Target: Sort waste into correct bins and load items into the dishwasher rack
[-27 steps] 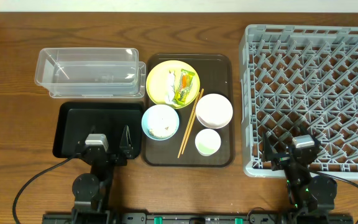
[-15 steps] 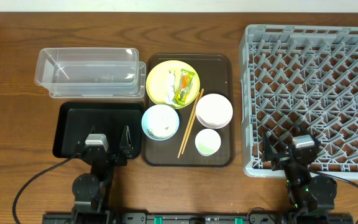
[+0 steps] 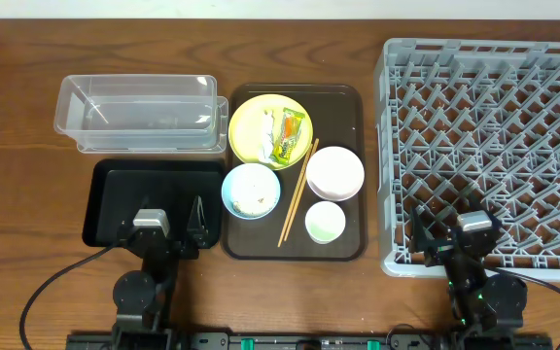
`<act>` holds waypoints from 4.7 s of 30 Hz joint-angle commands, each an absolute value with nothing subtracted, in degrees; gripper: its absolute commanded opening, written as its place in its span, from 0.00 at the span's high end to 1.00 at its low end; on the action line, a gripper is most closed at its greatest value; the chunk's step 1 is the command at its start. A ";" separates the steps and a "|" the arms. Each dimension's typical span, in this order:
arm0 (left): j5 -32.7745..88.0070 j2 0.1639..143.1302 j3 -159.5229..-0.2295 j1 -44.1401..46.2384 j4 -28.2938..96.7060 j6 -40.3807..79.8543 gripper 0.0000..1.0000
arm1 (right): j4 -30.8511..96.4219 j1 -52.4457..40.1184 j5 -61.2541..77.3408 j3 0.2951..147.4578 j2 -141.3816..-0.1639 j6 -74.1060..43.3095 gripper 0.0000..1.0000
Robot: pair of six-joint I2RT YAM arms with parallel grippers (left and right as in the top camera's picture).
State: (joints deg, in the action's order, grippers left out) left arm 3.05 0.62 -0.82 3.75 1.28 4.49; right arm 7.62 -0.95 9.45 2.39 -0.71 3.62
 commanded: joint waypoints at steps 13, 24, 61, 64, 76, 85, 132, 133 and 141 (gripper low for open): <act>3.03 0.34 -0.23 3.44 3.79 4.97 0.04 | 7.55 -1.10 9.89 2.15 -0.49 4.38 0.01; 3.03 0.34 -0.23 3.44 3.79 4.97 0.04 | 7.55 -1.10 9.89 2.15 -0.49 4.38 0.01; 5.87 14.17 -14.72 3.44 18.11 9.76 0.04 | 17.04 -1.10 4.08 15.99 -14.98 -10.02 0.01; 7.16 21.26 -19.97 3.44 21.47 9.74 0.04 | 19.73 -1.10 3.86 21.65 -22.11 -8.91 0.01; 11.53 55.40 -51.00 3.44 50.33 9.69 0.04 | 38.52 -1.10 4.21 44.14 -48.84 -5.30 0.01; 15.55 66.32 -58.78 3.44 51.81 9.72 0.04 | 39.83 -1.10 5.41 46.74 -51.96 -5.50 0.01; 10.00 113.16 -69.60 18.61 11.64 4.97 0.49 | 39.66 -1.10 5.39 46.72 -52.10 -5.52 0.01; 10.00 113.16 -69.60 18.79 11.66 4.97 0.54 | 39.66 -1.10 5.39 46.72 -52.10 -5.50 0.01; 9.78 113.06 -69.63 19.16 13.17 4.97 0.94 | 39.66 -1.10 5.39 46.72 -52.10 -5.50 0.01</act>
State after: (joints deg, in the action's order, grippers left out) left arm 10.15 112.64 -68.60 19.20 12.80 5.39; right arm 39.64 -0.95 5.15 45.34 -52.23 -6.26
